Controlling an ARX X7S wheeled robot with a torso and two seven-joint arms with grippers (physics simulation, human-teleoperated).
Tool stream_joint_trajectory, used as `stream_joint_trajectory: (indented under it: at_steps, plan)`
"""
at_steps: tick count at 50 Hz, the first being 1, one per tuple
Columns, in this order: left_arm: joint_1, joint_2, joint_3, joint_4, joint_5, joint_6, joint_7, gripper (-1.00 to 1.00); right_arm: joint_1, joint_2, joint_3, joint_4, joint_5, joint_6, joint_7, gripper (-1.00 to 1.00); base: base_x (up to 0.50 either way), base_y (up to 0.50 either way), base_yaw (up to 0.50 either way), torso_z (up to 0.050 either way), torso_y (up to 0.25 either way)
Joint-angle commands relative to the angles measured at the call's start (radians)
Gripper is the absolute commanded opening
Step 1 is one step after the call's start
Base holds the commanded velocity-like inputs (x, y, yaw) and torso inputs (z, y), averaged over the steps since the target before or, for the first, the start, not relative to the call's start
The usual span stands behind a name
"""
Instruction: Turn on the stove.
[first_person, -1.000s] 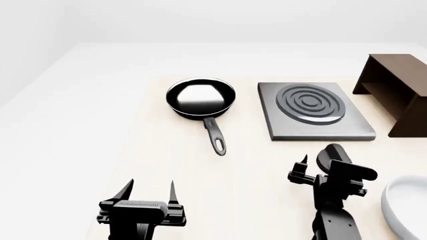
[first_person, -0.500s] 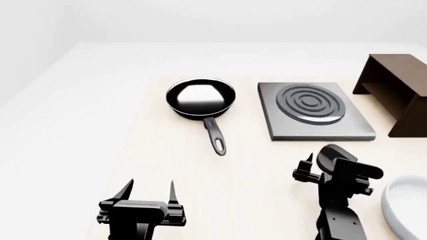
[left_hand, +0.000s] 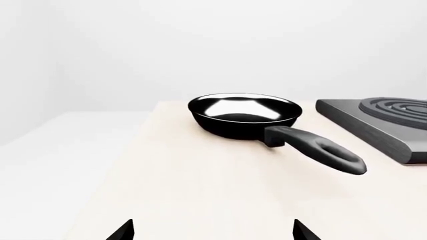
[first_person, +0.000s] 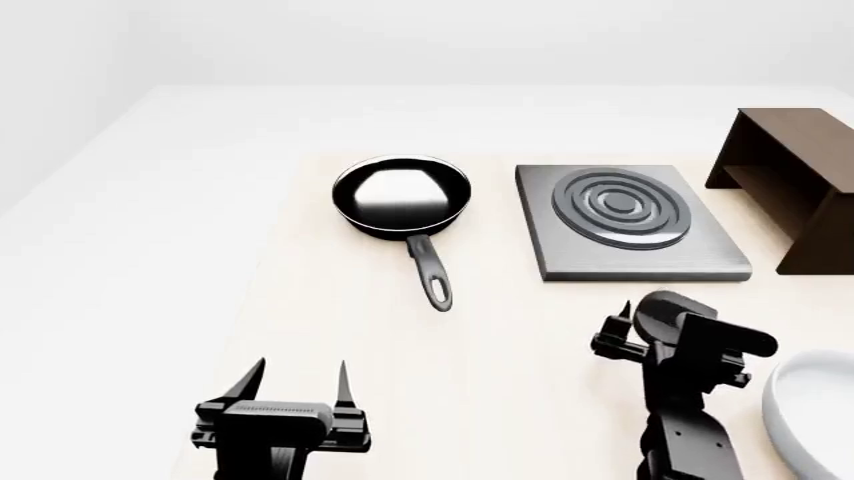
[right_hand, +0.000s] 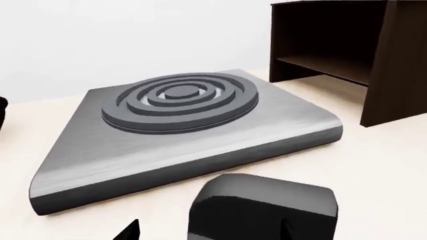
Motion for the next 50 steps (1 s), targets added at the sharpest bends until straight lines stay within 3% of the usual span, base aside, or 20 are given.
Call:
stream_joint_trajectory:
  at_steps: [1, 15, 50]
  plan:
    - [0.001, -0.006, 0.002, 0.01, -0.006, -0.004, -0.006, 1.0, 0.052, -0.006, 0.054, 0.105, -0.019, -0.019, -0.043, 1.0, 0.0, 0.0, 0.0, 0.0, 0.0]
    - [-0.002, -0.009, 0.007, 0.003, -0.007, 0.001, -0.011, 1.0, 0.064, -0.007, 0.135, 0.105, -0.113, -0.015, -0.053, 1.0, 0.0, 0.0, 0.0, 0.0, 0.0]
    - [-0.007, -0.016, 0.021, -0.004, -0.013, 0.004, -0.022, 1.0, 0.066, 0.0, 0.193, 0.104, -0.193, -0.02, -0.038, 1.0, 0.0, 0.0, 0.0, 0.0, 0.0]
